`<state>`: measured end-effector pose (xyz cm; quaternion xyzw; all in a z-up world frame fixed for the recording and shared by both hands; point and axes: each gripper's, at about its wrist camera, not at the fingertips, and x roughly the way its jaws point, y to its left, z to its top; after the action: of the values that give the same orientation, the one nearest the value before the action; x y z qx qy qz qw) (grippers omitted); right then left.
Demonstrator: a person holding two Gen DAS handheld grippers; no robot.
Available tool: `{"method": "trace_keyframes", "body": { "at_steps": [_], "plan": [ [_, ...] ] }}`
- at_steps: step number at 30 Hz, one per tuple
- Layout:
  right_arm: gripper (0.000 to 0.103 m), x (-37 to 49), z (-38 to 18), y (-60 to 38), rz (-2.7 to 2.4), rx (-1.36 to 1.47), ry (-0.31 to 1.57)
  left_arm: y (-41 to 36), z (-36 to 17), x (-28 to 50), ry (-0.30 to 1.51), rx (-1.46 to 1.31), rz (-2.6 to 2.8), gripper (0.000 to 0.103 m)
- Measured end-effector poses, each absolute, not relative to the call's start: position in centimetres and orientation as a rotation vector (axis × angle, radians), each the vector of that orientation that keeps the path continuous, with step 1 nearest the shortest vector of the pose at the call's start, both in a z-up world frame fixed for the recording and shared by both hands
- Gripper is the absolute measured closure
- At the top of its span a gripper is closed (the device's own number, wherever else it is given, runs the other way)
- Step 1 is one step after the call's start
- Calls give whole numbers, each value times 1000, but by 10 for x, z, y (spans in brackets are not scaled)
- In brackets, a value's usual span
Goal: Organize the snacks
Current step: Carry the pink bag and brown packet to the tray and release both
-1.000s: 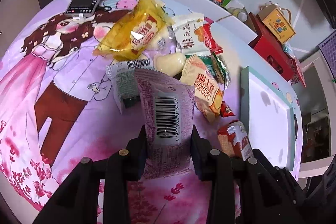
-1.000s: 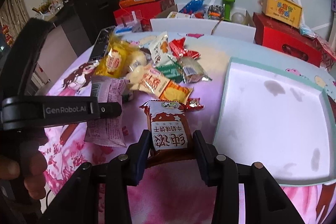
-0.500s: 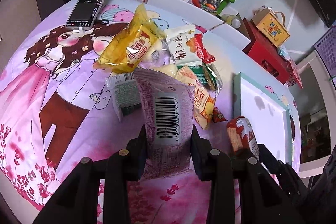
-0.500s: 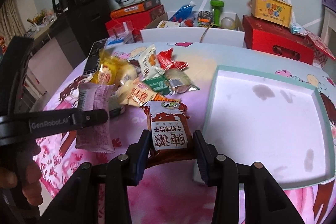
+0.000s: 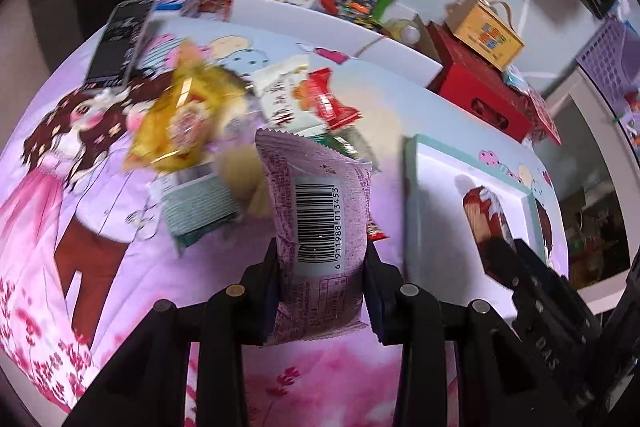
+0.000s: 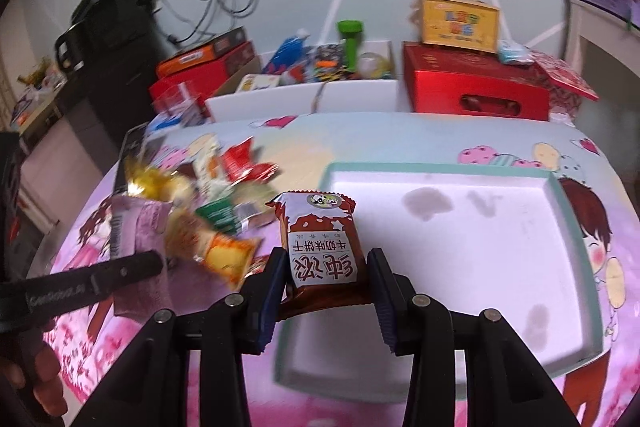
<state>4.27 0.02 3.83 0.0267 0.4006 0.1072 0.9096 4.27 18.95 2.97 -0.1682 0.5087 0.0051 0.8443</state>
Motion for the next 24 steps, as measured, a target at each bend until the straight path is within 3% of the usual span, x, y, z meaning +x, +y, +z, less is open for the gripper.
{"method": "trace_keyframes", "body": {
  "at_steps": [14, 24],
  "plan": [
    [59, 77, 26, -83, 26, 208, 848, 92, 35, 122, 1099, -139, -185, 65],
    [59, 89, 12, -153, -169, 297, 856, 23, 10, 168, 1138, -50, -323, 65]
  ]
}}
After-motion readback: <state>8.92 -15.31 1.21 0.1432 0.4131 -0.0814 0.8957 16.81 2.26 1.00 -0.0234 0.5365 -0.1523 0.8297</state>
